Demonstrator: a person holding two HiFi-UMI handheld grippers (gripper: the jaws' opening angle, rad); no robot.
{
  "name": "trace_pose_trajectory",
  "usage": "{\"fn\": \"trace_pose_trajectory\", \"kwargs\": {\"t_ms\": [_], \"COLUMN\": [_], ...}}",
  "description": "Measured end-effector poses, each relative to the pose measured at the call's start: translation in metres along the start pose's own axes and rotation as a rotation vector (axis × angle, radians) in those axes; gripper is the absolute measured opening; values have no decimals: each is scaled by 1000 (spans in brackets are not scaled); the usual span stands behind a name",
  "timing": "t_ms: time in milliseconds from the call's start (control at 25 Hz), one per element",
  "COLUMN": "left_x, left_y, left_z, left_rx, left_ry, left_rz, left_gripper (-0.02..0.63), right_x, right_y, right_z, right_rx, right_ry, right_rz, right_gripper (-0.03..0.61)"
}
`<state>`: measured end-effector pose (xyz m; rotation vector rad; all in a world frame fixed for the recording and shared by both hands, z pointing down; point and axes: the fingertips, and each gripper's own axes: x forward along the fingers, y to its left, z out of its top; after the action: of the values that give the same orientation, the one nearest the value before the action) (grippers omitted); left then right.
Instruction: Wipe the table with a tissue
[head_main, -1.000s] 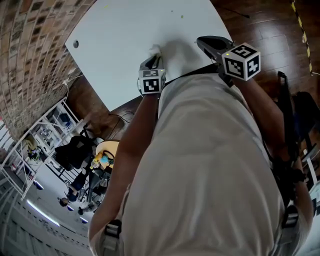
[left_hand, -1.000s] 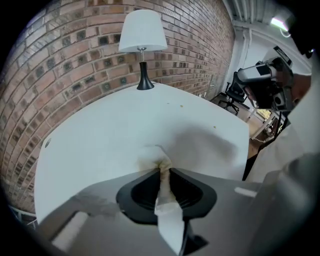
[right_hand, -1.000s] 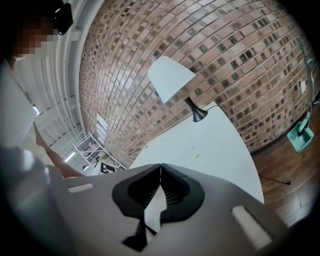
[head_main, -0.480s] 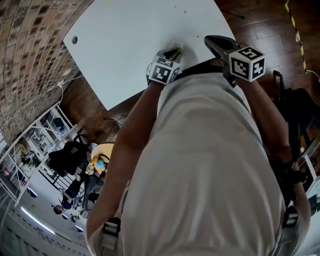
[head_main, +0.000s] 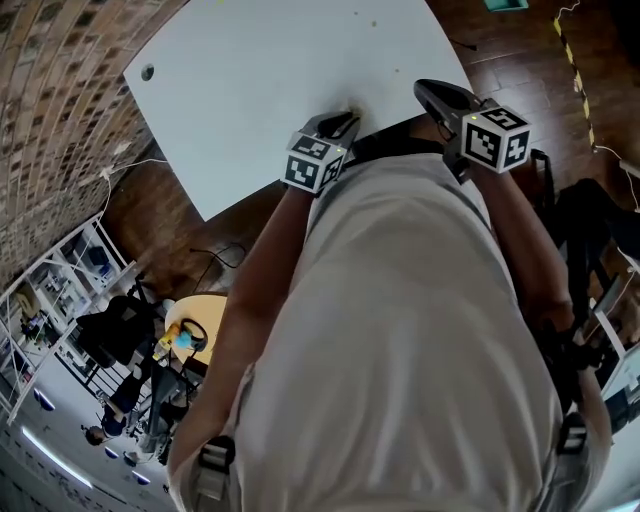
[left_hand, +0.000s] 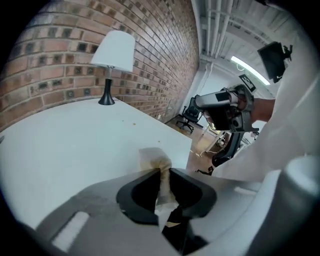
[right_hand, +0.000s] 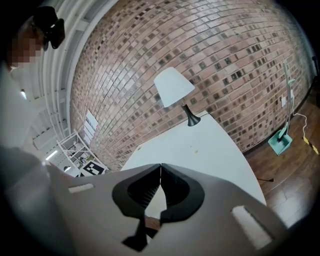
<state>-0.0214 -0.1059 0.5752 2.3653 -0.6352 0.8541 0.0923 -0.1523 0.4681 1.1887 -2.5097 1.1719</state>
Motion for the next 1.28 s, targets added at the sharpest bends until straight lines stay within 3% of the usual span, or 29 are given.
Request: {"fn": "trace_pose_trajectory", "kwargs": {"t_ms": [200, 280, 440, 560, 840, 960, 1280], "left_x": [-38, -57, -88, -97, -72, -66, -25], "left_y": [32, 54, 102, 128, 131, 129, 126], "left_z": [-24, -37, -63, -76, -76, -68, -19], "left_rx": [-109, -140, -201, -208, -237, -264, -303], "left_ry": [-70, -88, -63, -11, 55, 69, 38], "left_rz": [115, 204, 427, 519, 513, 550, 579], "left_gripper": [67, 67, 67, 67, 69, 69, 69], "right_x": [-2, 1, -2, -5, -9, -14, -40], "right_y": [18, 27, 33, 31, 18, 9, -35], "right_z": [-13, -18, -25, -29, -21, -21, 0], "right_rx": [-5, -9, -10, 16, 33, 33, 28], "right_ry": [0, -6, -25, -34, -50, -29, 9], "right_rz": [-9, -11, -19, -22, -20, -16, -17], "right_gripper": [8, 8, 8, 8, 8, 8, 8]}}
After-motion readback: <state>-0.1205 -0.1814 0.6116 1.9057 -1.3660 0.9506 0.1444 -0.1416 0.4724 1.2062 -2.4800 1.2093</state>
